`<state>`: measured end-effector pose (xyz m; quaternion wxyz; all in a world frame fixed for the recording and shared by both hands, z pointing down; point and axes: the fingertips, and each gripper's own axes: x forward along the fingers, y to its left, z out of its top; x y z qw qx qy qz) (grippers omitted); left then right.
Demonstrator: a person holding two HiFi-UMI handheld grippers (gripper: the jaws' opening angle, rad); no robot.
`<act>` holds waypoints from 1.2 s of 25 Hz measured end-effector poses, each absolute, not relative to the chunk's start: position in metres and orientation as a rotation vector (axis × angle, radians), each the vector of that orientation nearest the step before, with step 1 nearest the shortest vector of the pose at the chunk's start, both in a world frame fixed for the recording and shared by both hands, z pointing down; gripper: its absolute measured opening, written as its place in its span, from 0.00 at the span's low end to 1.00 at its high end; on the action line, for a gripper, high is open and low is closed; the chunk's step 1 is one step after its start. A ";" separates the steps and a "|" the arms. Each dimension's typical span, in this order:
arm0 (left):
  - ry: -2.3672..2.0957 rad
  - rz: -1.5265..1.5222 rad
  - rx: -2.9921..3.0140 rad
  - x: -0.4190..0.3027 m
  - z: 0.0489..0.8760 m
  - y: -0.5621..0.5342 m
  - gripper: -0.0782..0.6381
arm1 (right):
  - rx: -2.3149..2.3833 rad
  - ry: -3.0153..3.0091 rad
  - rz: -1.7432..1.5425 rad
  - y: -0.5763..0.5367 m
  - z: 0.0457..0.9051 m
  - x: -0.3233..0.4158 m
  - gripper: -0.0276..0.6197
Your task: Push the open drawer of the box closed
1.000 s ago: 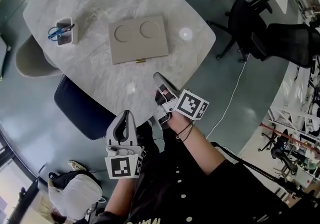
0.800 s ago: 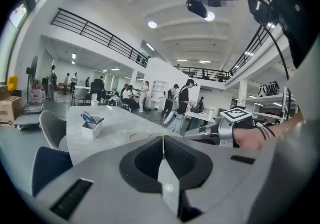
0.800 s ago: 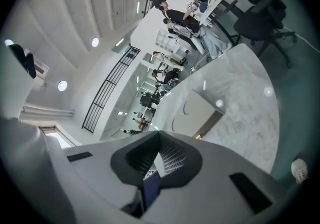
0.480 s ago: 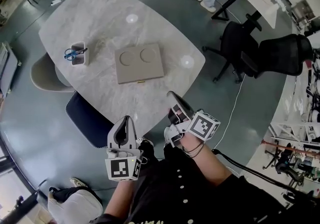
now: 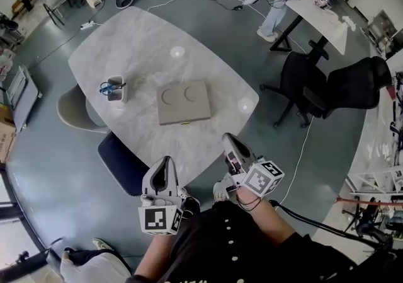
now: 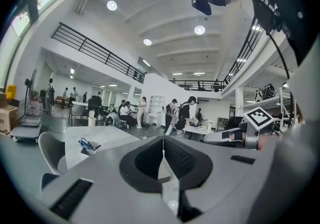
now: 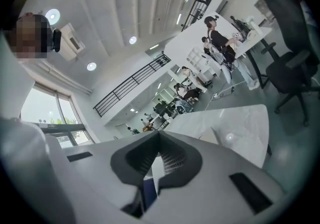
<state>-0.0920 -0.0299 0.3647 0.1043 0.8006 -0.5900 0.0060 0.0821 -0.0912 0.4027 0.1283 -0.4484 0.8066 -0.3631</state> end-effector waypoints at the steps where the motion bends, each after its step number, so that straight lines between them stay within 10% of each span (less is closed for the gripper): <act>1: -1.746 0.018 2.371 -0.092 0.361 -0.029 0.13 | -1.313 2.365 -1.016 -0.090 0.399 0.083 0.04; 13: -1.817 -0.035 2.439 -0.095 0.328 -0.028 0.13 | -1.453 2.671 -0.310 -0.081 0.346 0.076 0.04; 30: -1.900 -0.055 2.489 -0.095 0.306 -0.026 0.13 | -1.437 2.688 -0.153 -0.076 0.322 0.073 0.04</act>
